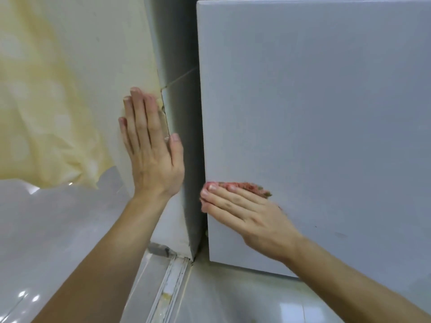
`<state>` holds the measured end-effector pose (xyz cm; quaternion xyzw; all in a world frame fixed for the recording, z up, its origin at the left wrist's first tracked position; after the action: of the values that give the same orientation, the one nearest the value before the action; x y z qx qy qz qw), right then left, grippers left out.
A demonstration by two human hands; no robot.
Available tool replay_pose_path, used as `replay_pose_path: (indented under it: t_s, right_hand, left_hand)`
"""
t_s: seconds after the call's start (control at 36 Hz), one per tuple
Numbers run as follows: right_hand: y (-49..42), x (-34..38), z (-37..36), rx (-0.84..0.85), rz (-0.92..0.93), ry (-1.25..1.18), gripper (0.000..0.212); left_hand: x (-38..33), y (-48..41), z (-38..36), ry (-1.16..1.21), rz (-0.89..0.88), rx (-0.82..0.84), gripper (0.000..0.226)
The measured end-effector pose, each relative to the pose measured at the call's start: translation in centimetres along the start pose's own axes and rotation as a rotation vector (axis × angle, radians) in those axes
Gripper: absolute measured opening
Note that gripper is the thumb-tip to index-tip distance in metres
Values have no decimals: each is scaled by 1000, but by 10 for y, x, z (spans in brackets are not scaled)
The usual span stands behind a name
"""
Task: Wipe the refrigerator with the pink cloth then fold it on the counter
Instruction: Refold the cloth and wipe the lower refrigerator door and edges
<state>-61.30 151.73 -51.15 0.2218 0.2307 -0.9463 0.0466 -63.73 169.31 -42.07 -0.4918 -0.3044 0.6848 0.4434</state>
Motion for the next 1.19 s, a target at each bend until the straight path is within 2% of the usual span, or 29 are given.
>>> replay_pose_path:
  t_s: [0.08,0.17,0.19,0.31,0.39,0.47,0.58,0.72,0.81,0.94,1.06,1.19]
  right_hand:
    - [19,-3,6,-36,-44,4,58]
    - [31,-8,14,-92,-121,45,67]
    - [33,-9,19,-121,-138,52,62]
    - [40,-30,72,-374,-233,79,31]
    - [44,-70,142,-598,-324,228,31]
    - [45,-102,185,-690,-367,353,34]
    - [36,-107,170,-634,-424,348,45]
    - [26,-56,97,-420,-212,274,62]
    - [54,-24,38,-235,-81,171,52]
    - [101,-2,-4,-90,-41,-32,45]
    - [104,-9,25,-219,-122,-112,34]
    - [126,-69,131,-460,-326,75,36]
  left_hand:
    - [-1,0,-1,15,22,-18,68]
    - [-4,-1,-2,22,36,-43,68]
    - [-5,-1,-2,20,38,-48,69]
    - [-5,0,-3,9,33,-30,73]
    - [-9,2,1,30,37,-34,68]
    - [-30,10,1,89,9,-24,67]
    - [-54,20,-3,173,-3,-1,65]
    - [-60,24,-2,178,-42,46,63]
    - [-65,34,-3,183,-78,64,63]
    - [-80,46,-9,174,-109,110,67]
    - [-95,53,-14,152,-141,126,70]
    - [-118,59,-20,130,-197,103,70]
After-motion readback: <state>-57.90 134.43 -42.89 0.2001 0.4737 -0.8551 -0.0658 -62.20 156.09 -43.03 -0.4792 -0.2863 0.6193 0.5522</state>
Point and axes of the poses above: each hand's wrist, its own y-axis away from the middle knuckle, its own z-axis out of the back of the hand, x = y × z, the point moved 9 cm from there along -y, towards the middle knuckle, and after that the axes turned 10 degrees about z, right-handed, at the moved point
